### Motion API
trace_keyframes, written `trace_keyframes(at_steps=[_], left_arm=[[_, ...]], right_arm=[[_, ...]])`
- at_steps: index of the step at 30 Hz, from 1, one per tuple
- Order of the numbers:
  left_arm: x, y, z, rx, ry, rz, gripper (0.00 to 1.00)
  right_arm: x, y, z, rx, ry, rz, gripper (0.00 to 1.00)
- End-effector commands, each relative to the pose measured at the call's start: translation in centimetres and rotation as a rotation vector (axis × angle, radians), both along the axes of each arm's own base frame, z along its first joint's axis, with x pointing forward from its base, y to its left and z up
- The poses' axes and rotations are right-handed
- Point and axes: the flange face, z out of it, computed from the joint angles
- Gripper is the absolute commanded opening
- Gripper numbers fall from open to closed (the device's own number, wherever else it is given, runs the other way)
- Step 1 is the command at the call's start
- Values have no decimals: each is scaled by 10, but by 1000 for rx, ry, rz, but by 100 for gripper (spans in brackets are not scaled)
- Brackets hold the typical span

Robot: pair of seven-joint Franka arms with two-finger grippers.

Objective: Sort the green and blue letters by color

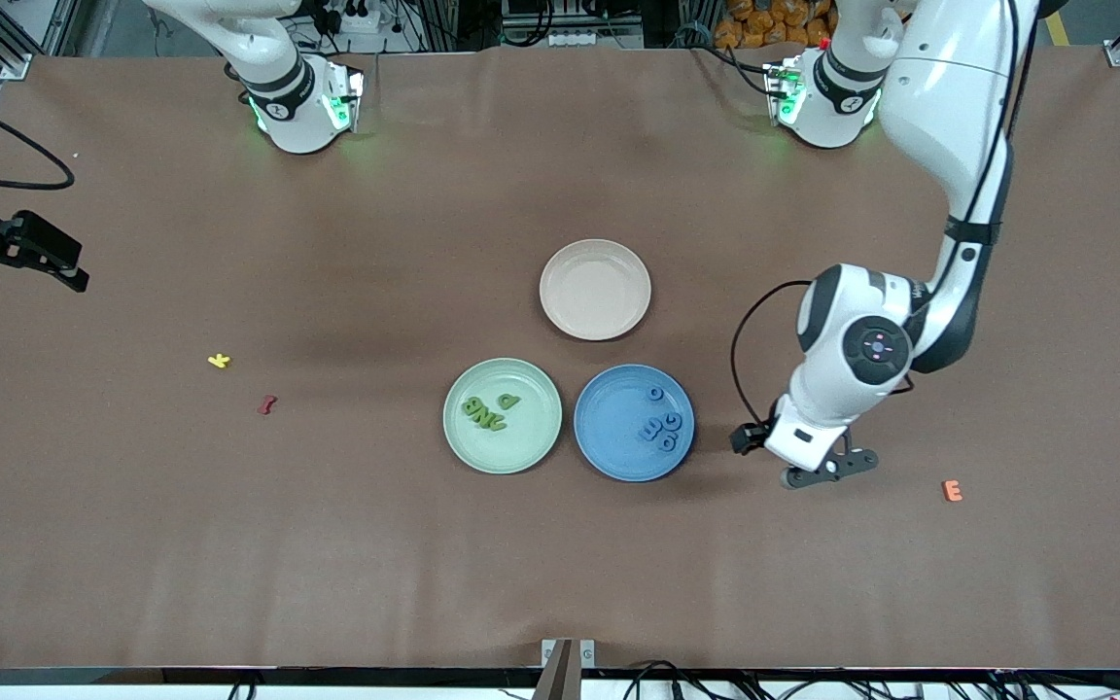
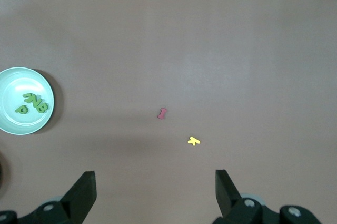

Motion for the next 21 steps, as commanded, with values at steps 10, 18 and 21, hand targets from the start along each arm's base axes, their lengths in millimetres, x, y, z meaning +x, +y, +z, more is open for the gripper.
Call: trace_keyframes(at_steps=[10, 18, 21], left_arm=[[18, 95, 3, 19, 2, -105, 94], [24, 143, 7, 29, -5, -153, 94], [25, 153, 16, 30, -11, -150, 94]], right_arm=[[-3, -1, 2, 18, 12, -18, 100], [-3, -1, 1, 16, 15, -18, 100], [-3, -1, 1, 16, 13, -18, 100]])
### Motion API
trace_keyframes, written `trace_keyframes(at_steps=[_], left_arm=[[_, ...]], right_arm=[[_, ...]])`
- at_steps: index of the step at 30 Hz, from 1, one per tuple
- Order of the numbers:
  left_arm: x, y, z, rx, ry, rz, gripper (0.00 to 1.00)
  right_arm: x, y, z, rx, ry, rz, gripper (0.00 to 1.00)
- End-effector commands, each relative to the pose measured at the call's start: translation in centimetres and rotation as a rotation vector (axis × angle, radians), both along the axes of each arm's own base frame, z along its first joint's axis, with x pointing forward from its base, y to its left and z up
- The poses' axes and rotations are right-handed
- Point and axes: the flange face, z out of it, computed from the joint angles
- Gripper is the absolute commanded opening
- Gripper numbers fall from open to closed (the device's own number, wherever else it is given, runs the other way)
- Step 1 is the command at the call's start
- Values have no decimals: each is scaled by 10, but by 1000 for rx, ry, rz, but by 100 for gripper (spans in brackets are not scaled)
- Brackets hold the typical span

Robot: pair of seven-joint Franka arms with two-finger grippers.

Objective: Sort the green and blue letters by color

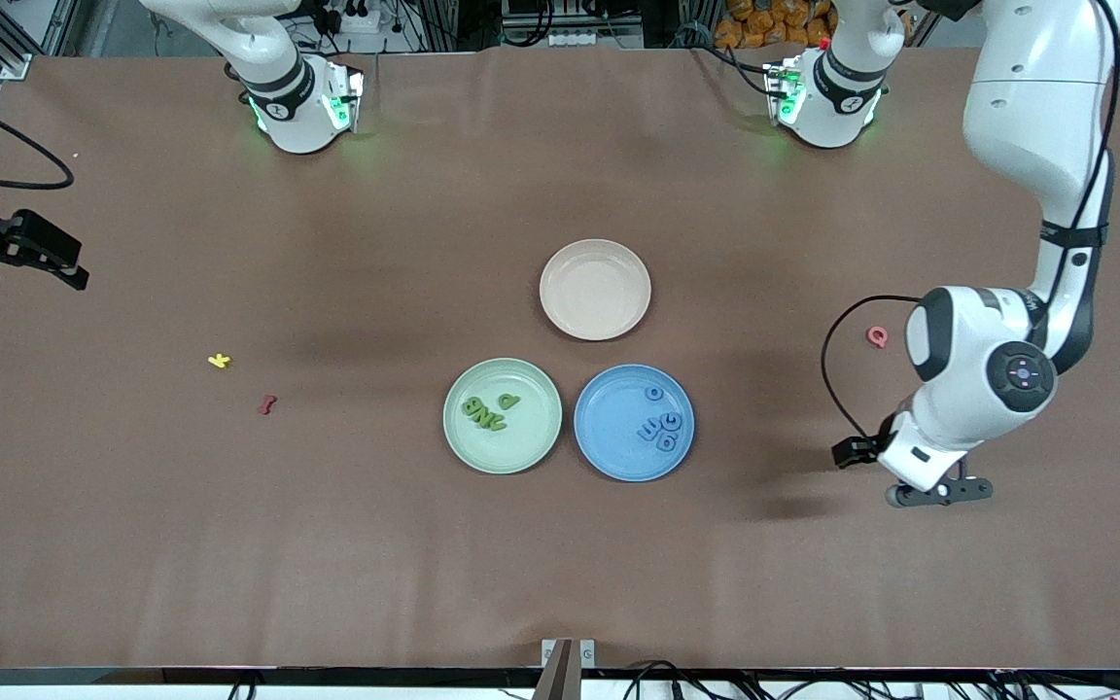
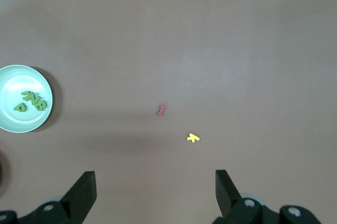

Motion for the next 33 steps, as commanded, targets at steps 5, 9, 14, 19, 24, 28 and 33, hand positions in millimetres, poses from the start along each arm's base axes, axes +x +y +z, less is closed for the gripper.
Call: trace_keyframes(at_steps=[5, 9, 14, 19, 24, 28, 33], left_arm=[[0, 12, 45, -8, -39, -18, 100], [0, 11, 73, -12, -73, -20, 100], [-3, 11, 112, -15, -114, -20, 100], [-7, 12, 149, -21, -161, -18, 100], [-13, 13, 184, -26, -205, -17, 100], [-21, 16, 211, -29, -207, -15, 100], [-35, 17, 242, -31, -201, -15, 100]], right_arm=[[-1, 2, 4, 14, -8, -11, 100], [0, 0, 3, 3, -8, -13, 100], [0, 4, 5, 1, -11, -5, 100], [0, 5, 6, 0, -14, 0, 100], [0, 8, 5, 1, -13, 4, 100], [1, 12, 5, 0, -13, 12, 100], [0, 13, 4, 1, -7, 12, 100]])
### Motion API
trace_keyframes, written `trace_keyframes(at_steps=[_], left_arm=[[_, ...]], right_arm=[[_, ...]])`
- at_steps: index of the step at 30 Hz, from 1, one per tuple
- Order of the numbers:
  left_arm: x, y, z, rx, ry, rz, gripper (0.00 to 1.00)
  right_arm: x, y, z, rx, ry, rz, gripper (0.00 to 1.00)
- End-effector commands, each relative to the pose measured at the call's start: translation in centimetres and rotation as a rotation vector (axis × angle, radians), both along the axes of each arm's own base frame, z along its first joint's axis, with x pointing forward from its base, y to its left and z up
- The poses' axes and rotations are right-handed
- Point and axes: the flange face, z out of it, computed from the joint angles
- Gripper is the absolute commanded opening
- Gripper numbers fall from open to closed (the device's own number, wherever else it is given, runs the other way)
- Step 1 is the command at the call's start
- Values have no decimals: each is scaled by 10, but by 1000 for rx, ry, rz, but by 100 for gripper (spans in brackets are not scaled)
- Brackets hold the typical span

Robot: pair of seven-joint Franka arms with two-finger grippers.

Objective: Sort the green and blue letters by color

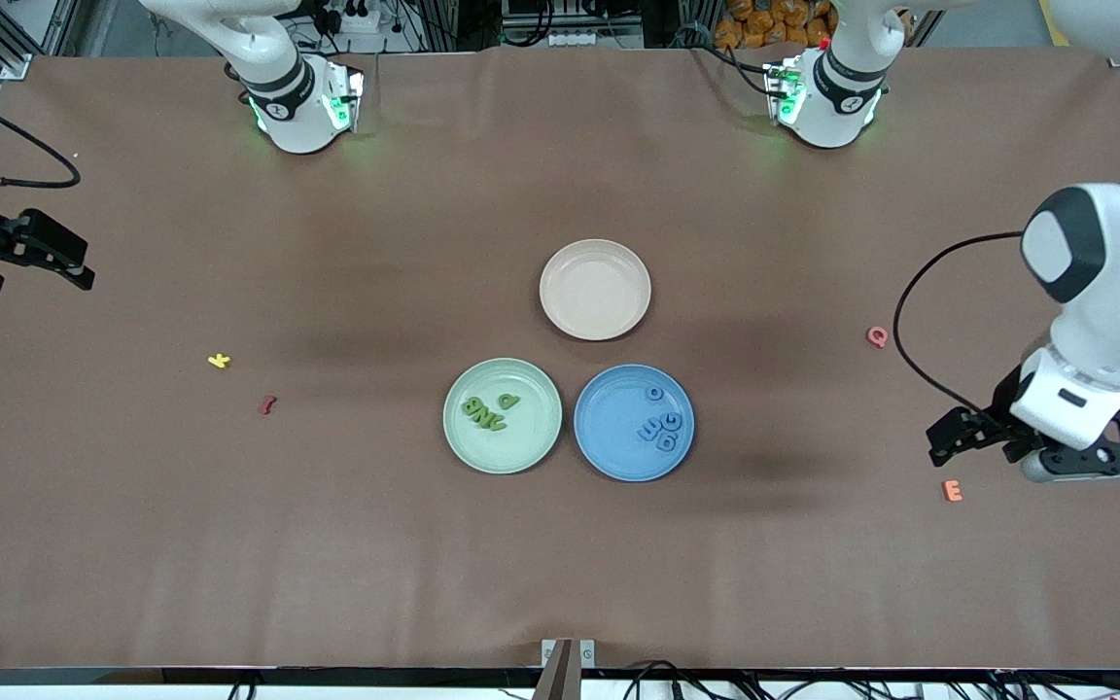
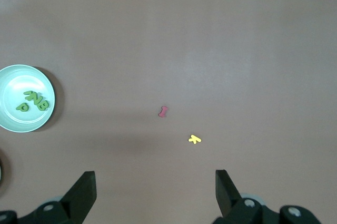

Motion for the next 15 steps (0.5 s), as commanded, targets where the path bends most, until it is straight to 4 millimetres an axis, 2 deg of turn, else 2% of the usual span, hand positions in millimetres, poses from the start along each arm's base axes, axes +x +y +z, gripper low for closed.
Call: trace_keyframes(at_steps=[1, 8, 15], left_arm=[[-21, 3, 36, -8, 15, -14, 100], [-49, 4, 87, -14, 49, -17, 100], [-79, 3, 124, -15, 102, -28, 100]], right_arm=[[0, 3, 3, 2, 1, -5, 100], [-1, -1, 3, 2, 2, -13, 100], [-1, -5, 3, 0, 2, -19, 100]])
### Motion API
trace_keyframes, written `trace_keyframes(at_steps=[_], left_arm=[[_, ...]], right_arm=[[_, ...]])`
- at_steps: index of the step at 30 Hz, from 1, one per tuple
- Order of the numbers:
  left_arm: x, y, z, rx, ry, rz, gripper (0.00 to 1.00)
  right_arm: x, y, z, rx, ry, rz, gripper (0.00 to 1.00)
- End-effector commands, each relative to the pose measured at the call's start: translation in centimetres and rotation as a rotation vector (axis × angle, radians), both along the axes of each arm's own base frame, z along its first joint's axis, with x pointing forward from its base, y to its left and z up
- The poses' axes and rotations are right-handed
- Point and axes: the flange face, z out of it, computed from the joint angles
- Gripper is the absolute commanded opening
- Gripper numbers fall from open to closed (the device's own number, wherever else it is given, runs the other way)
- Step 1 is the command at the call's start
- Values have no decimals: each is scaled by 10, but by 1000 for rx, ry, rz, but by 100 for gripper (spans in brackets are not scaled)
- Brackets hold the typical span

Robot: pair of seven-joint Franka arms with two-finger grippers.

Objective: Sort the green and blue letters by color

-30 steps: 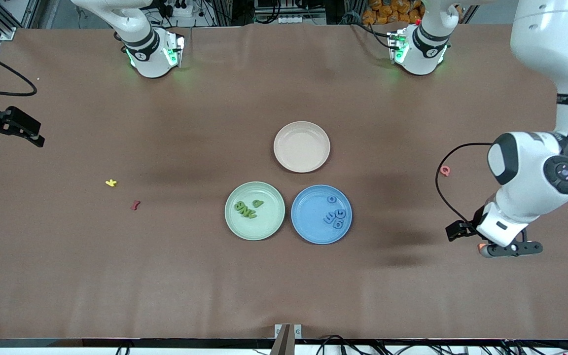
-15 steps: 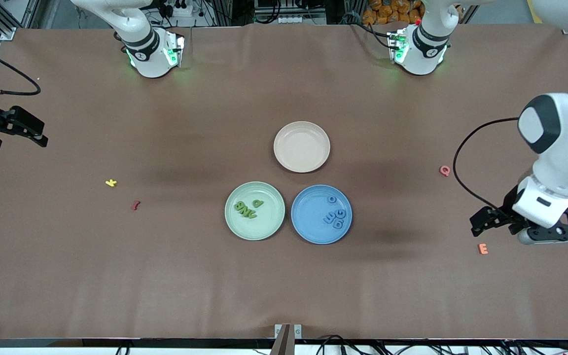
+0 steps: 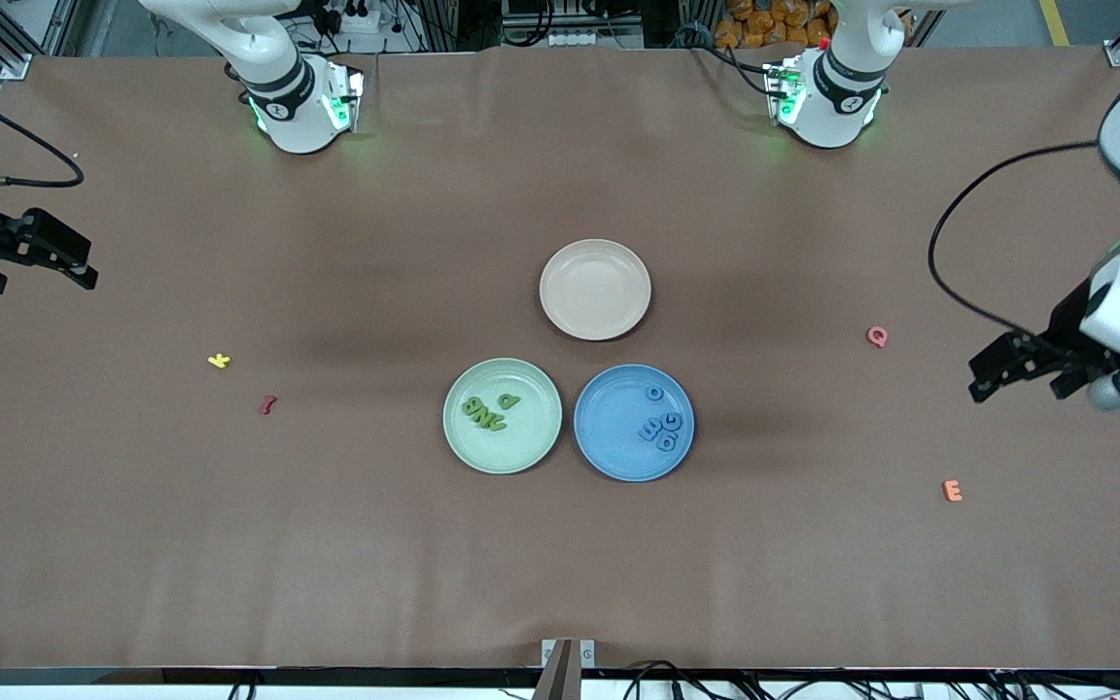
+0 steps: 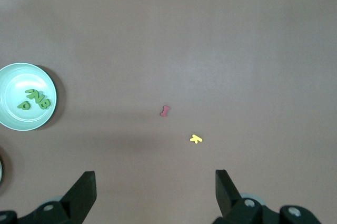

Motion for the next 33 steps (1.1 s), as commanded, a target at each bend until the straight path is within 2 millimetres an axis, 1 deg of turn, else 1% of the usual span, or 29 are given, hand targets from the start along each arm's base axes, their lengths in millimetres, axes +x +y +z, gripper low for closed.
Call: trace_keyframes(at_steps=[1, 3, 8, 12, 16, 22, 29, 33], left_arm=[[-27, 0, 30, -13, 36, -21, 100], [-34, 2, 43, -13, 40, -20, 100], [-50, 4, 65, -12, 75, -21, 100], [-62, 6, 74, -13, 95, -23, 100], [-73, 6, 79, -10, 124, -31, 100], [-84, 4, 77, -5, 183, -46, 100], [-87, 5, 74, -4, 212, -47, 100], [-92, 3, 70, -2, 258, -53, 100]], right_arm=[[-1, -3, 4, 0, 0, -15, 100], [0, -4, 3, 0, 1, -16, 100], [0, -4, 2, 0, 1, -16, 100], [0, -4, 2, 0, 1, -16, 100], [0, -4, 1, -3, 3, -16, 100], [1, -4, 1, -4, 3, -16, 100], [1, -6, 0, -4, 3, -18, 100], [1, -6, 0, -4, 3, -18, 100]])
